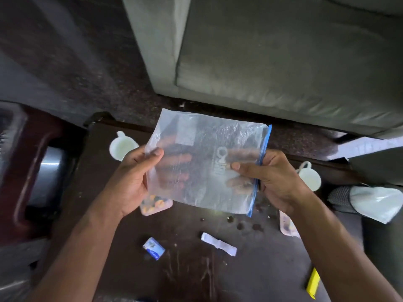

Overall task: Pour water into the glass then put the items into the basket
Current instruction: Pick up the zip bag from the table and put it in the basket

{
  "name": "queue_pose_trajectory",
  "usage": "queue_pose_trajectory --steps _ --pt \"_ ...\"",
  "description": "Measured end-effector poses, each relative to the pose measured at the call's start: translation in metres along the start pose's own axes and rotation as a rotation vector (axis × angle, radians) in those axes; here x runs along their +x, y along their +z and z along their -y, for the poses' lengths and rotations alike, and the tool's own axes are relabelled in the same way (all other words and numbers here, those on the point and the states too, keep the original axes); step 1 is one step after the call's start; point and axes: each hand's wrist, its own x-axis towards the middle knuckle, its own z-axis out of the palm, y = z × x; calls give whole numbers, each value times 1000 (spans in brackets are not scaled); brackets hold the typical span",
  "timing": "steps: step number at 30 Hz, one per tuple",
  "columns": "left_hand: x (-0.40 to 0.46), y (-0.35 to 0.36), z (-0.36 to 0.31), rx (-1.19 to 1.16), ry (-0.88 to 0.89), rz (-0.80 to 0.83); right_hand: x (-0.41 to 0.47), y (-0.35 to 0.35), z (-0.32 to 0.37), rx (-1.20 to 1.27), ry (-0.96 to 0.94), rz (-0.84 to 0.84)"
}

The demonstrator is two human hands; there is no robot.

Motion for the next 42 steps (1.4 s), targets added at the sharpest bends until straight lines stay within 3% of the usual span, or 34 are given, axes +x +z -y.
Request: queue_pose_trajectory --steps 8,11,15,19,22,25,27,35,40,42 --pt "-51 -109 -68 -14 202 -202 52 129 12 128 -10 160" --pt "-74 -148 -93 38 345 -440 72 182 23 193 -13 191" --pt "-105 -202 -106 506 586 -818 95 262 37 250 4 233" --pt "-122 -247 -106 1079 541 -1032 118 345 50 204 -6 283" --pt "-124 -271 -105 1225 338 -989 135 400 51 142 17 297" --pt "-125 -290 -99 1196 91 -929 150 449 45 80 39 304" --pt "-128 -299 -93 1183 17 -923 161 476 38 39 56 286" --pt "-128 -310 -80 1149 -28 -940 197 566 7 -123 82 174" --pt "-130 -309 -77 1143 -9 -967 195 601 -1 -406 -24 38" --pt "-130 -308 -77 1131 -8 -974 191 609 -1 -408 -46 16"
